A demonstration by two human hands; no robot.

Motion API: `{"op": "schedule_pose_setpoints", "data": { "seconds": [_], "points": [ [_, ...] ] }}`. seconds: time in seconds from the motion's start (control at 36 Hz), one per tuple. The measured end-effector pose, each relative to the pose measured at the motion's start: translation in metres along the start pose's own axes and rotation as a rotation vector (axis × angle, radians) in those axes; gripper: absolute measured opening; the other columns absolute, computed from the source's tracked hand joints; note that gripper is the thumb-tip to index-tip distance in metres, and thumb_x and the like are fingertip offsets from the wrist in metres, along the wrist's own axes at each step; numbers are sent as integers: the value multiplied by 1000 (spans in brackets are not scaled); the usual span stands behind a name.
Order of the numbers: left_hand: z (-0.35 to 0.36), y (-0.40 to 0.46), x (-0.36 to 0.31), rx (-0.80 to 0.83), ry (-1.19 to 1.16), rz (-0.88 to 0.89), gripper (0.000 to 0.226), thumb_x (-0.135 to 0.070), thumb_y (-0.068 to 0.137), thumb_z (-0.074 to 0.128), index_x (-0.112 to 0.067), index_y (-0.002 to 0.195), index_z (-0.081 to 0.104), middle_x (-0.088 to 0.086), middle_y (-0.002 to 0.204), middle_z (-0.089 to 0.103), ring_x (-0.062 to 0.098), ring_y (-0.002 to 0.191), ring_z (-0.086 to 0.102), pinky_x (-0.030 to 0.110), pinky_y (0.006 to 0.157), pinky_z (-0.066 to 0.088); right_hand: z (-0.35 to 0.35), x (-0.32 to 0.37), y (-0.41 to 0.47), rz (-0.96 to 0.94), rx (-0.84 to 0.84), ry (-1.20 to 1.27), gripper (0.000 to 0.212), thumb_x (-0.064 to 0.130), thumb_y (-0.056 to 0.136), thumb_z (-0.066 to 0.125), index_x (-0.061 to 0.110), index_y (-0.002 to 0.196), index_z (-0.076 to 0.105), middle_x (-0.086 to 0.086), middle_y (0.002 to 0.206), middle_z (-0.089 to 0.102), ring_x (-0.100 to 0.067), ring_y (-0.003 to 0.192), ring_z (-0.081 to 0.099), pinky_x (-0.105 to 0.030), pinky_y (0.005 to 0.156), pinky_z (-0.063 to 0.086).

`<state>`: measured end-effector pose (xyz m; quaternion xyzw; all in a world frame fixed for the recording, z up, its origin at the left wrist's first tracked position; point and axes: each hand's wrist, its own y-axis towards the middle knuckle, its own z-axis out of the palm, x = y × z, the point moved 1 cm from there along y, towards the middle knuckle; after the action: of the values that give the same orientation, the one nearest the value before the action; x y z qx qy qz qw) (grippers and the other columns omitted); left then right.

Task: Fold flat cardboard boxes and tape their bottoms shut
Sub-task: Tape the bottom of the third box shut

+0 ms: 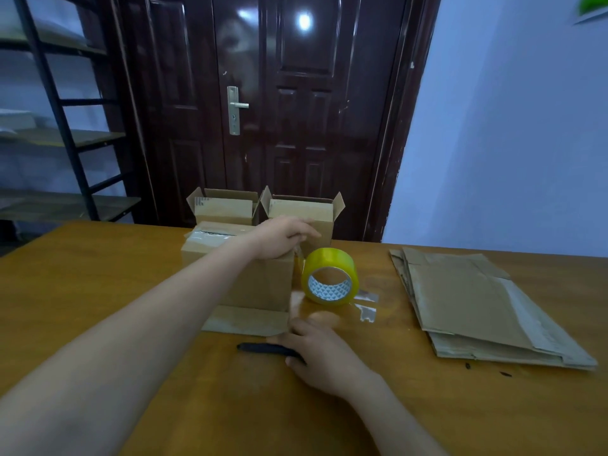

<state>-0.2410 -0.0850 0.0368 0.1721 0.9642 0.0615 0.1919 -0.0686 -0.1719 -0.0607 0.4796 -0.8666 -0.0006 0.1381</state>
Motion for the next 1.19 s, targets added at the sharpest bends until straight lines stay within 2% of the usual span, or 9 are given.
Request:
{"op": "schedule_pose_setpoints", "data": {
  "seconds": [0.14,0.25,0.33,0.42,0.5,0.72,0.89,1.08,1.19],
  "points": [
    [-16,-14,-5,-140,1,-42,30,-25,100,42,-17,120,63,2,125,63,19,107,60,38,96,46,-15,-11,3,35,-347,102,26,21,87,59,18,113,62,2,108,54,-13,97,52,-29,79,48],
    [-17,-25,-6,-80,39,-56,33,-27,100,44,-10,123,62,5,128,60,21,118,54,34,99,42,-43,-27,22,197,-719,-21,36,10,78,68,14,113,63,-1,103,56,-15,96,54,-25,80,46],
    [-11,-32,-3,-59,47,-51,35,-29,99,44,-13,126,59,3,131,58,19,124,50,34,103,39,-56,-35,39,316,-618,-46,48,19,85,61,12,132,51,-2,125,48,-16,118,45,-33,101,41],
    [-5,-38,0,-58,52,-64,36,-31,100,42,-17,130,56,0,135,54,16,126,47,33,104,39,-55,-33,54,356,-481,-107,58,29,89,54,12,142,37,-3,139,38,-18,132,32,-43,117,19],
    [0,-42,1,-72,81,-47,36,-31,100,41,-19,131,54,-2,137,52,15,127,45,36,105,38,-47,-28,69,449,-348,-185,67,40,88,53,12,144,28,-5,144,32,-22,138,23,-48,117,1],
    [4,-44,6,-103,96,-53,35,-34,101,39,-31,132,55,-5,146,43,12,134,37,30,108,32,-22,-37,89,600,-521,-276,50,29,88,60,17,134,47,-1,133,49,-21,129,36,-43,111,19],
    [5,-45,10,-98,100,-68,35,-37,100,39,-34,130,57,-9,149,39,14,135,37,30,107,32,-23,-45,90,583,-763,-281,34,15,67,82,17,100,73,3,96,71,-21,97,63,-42,88,48],
    [6,-45,12,-94,107,-68,35,-38,100,38,-31,128,59,-10,149,38,13,135,35,33,109,30,-23,-57,87,485,-770,-282,28,11,68,81,15,95,75,2,92,72,-23,95,65,-45,86,49],
    [6,-47,15,-94,99,-42,33,-36,100,39,-32,124,62,-9,147,41,12,134,37,33,107,35,-34,-73,79,562,-761,-187,21,17,91,56,18,106,71,1,108,69,-23,110,55,-43,97,36]
  ]
}}
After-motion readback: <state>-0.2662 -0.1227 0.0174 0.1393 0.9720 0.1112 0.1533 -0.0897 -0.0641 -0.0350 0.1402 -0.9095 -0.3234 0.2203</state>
